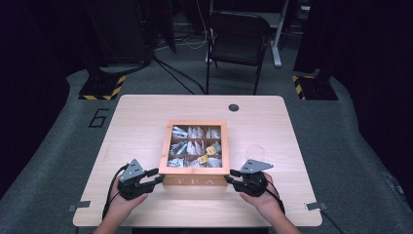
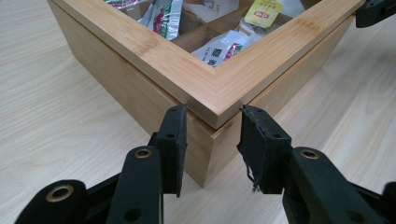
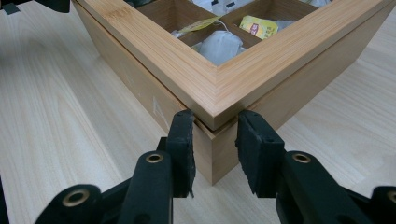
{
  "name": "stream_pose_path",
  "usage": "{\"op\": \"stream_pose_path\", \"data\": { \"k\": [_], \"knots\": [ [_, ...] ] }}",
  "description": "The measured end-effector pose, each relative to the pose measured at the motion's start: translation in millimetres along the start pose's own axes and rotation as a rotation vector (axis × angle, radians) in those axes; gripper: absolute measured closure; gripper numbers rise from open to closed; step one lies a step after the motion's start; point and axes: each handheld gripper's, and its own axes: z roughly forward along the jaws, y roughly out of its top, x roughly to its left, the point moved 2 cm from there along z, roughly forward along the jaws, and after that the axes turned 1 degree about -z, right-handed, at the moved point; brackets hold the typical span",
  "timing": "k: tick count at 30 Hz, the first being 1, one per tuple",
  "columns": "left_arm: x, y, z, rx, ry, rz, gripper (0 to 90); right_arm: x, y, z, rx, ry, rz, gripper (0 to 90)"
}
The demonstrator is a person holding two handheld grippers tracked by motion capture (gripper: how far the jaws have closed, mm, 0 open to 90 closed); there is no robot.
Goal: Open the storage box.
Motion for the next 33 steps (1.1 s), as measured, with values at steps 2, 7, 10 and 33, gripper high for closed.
{"op": "stream_pose_path", "data": {
  "k": [2,7,10,33],
  "knots": [
    [0.5,0.2,-0.4,-0.001,0.000,0.006,61.3,0.0,0.1,0.1,-0.001,0.000,0.003,66.0],
    [-1.4,3.3,-4.0,-0.032,0.005,-0.008,60.7,0.8,1.3,-1.3,-0.008,-0.008,0.003,65.9],
    [-2.6,4.4,-3.5,-0.050,0.017,-0.023,59.4,0.5,1.7,-2.1,-0.012,-0.012,-0.010,65.9],
    [-6.6,9.7,4.5,-0.062,0.079,-0.001,56.9,-2.4,10.1,-7.8,-0.067,0.009,0.018,66.1]
  ]
}}
